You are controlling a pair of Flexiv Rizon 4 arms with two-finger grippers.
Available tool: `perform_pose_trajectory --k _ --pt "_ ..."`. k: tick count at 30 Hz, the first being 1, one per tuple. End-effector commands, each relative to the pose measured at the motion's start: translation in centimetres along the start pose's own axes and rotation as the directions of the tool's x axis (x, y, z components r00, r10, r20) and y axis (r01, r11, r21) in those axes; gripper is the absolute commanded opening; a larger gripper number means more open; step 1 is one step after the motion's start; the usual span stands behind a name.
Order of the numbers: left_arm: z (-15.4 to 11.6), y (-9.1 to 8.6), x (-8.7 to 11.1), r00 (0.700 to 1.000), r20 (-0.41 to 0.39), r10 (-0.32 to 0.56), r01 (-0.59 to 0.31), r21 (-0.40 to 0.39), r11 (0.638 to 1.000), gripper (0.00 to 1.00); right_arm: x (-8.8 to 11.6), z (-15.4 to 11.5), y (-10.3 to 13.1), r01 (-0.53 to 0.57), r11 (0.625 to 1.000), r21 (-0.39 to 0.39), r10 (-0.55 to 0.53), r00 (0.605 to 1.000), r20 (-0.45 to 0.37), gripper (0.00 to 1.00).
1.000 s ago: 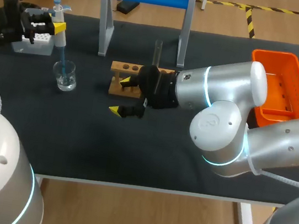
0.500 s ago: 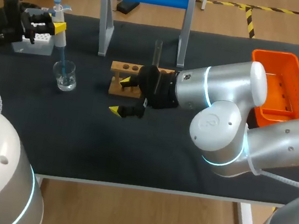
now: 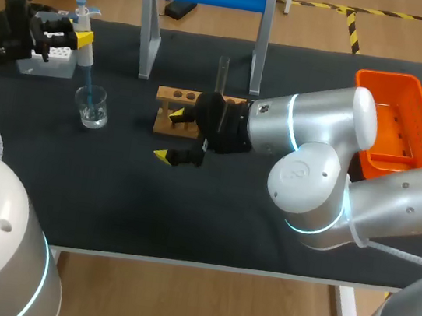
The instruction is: Invert the test tube, pick up the pipette, mount the tip to pipette, aspirate from beaker and dispense into the tube, eject the tip, return the pipette, and cap with the stopper.
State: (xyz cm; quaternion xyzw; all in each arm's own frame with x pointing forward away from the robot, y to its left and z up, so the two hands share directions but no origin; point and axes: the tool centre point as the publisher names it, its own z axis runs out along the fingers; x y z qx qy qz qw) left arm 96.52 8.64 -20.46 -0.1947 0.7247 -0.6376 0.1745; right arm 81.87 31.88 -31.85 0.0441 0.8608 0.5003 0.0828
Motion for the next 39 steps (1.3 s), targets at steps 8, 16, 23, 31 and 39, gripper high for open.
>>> perform_pose_trajectory --k 8,16,23,31,39 --pt "0.2 0.0 0.2 1.000 0.004 0.005 -0.005 -0.001 1.000 0.00 0.0 0.0 -0.1 0.000 1.000 -0.002 0.000 1.000 -0.002 1.00" --pt "0.4 -0.1 0.5 0.999 0.001 0.036 -0.036 -0.002 0.999 0.00 0.0 0.0 -0.1 0.000 1.000 -0.002 0.000 1.000 -0.002 1.00" --pt "0.1 -0.3 1.0 0.998 0.003 0.061 -0.061 0.014 0.998 0.00 0.0 0.0 -0.1 0.000 1.000 -0.002 0.000 1.000 -0.002 1.00" --pt "0.0 -0.3 1.3 0.997 0.004 0.072 -0.072 0.024 0.997 0.00 0.0 0.0 -0.1 0.000 1.000 -0.002 0.000 1.000 -0.002 1.00" --pt "0.1 -0.3 1.3 0.997 0.000 0.072 -0.072 0.020 0.997 0.00 0.0 0.0 -0.1 0.000 1.000 -0.002 0.000 1.000 -0.002 1.00"
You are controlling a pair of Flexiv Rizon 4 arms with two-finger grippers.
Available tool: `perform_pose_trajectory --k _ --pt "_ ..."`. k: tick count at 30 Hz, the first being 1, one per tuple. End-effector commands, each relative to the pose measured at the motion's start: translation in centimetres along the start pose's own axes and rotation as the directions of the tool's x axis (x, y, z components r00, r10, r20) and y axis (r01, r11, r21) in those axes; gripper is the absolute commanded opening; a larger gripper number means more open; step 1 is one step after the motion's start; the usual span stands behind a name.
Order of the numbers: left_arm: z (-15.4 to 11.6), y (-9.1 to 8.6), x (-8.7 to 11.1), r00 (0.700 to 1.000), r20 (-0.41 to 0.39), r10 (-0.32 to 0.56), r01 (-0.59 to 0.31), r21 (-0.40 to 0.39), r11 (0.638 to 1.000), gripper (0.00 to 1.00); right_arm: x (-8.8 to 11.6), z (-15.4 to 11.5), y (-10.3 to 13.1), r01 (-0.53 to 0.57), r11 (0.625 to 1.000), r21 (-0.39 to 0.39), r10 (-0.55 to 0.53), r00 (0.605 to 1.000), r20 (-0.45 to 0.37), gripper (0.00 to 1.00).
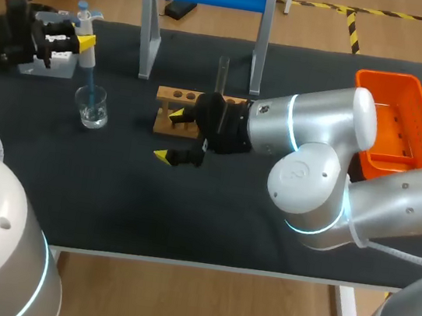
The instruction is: Invert the test tube, pick up the pipette, mount the tip to pipette, aspirate from beaker and dispense into the tube, eject the tip, return the pipette, and cap with the stopper.
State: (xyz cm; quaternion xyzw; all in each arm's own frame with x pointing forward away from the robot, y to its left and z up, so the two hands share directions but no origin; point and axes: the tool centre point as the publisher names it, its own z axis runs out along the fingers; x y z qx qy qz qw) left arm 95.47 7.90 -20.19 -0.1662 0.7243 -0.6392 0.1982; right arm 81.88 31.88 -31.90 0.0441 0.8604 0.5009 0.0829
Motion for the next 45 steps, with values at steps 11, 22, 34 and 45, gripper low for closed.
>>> perform_pose_trajectory --k 11,22,34,45 --pt "0.27 0.01 0.25 1.000 -0.003 -0.001 0.001 -0.011 1.000 0.00 0.00 -0.07 -0.03 0.000 1.000 0.000 0.000 1.000 -0.002 1.00" --pt "0.31 0.43 0.29 1.000 0.003 -0.010 0.010 -0.017 1.000 0.00 0.00 -0.07 -0.03 0.000 1.000 0.000 0.000 1.000 -0.002 1.00" --pt "0.26 0.39 0.37 1.000 -0.002 -0.007 0.007 -0.019 1.000 0.00 0.00 -0.07 -0.03 0.000 1.000 0.000 0.000 1.000 -0.002 1.00" --pt "0.27 0.36 0.41 1.000 -0.004 -0.006 0.006 -0.021 1.000 0.00 0.00 -0.07 -0.03 0.000 1.000 0.000 0.000 1.000 -0.002 1.00"
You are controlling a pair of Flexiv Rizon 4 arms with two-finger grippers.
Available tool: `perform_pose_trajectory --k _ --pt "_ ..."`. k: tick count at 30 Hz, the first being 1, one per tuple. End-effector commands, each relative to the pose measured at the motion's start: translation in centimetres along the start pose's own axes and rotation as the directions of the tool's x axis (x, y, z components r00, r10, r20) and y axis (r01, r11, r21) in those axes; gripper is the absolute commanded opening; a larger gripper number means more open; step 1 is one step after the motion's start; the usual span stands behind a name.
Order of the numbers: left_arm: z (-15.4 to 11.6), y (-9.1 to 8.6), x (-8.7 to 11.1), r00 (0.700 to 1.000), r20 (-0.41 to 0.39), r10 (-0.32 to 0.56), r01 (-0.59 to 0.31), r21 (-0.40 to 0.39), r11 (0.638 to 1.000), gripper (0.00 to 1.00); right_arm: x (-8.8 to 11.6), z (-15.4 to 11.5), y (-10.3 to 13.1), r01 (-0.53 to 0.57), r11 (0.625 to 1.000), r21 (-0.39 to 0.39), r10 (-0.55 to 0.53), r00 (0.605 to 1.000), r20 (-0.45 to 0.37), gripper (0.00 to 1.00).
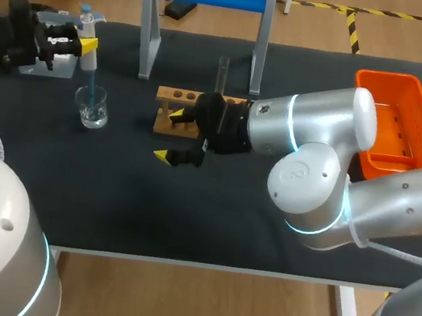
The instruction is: Invert the test tube, pick up the pipette, mount the tip to pipette, aspirate from beaker and dispense into the tube, eject the tip, return the pipette, and cap with the stopper.
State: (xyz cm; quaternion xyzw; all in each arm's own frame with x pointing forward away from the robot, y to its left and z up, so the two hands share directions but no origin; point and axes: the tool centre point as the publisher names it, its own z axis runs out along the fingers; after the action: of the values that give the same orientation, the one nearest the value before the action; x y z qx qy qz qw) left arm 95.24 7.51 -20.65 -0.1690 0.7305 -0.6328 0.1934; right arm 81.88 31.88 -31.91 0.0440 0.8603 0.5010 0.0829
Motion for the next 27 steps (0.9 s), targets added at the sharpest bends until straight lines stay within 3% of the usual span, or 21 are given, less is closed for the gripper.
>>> perform_pose_trajectory --k 1,12,21,27 --pt "0.0 0.0 0.0 1.000 0.000 0.000 0.000 -0.001 1.000 0.00 0.0 -0.1 0.0 -0.001 1.000 0.000 0.001 1.000 -0.002 1.00" --pt "0.0 0.0 0.0 1.000 0.000 0.000 0.000 -0.001 1.000 0.00 0.4 -1.4 0.5 0.005 1.000 0.014 -0.005 1.000 -0.015 1.00" --pt "0.0 0.0 0.0 1.000 0.000 0.000 0.000 -0.001 1.000 0.00 0.3 -5.3 2.5 -0.022 1.000 -0.008 0.022 0.998 -0.066 1.00" --pt "0.0 0.0 0.0 1.000 0.000 0.000 0.000 -0.001 1.000 0.00 -0.1 -8.5 4.8 0.020 1.000 -0.018 -0.022 0.994 -0.104 1.00"
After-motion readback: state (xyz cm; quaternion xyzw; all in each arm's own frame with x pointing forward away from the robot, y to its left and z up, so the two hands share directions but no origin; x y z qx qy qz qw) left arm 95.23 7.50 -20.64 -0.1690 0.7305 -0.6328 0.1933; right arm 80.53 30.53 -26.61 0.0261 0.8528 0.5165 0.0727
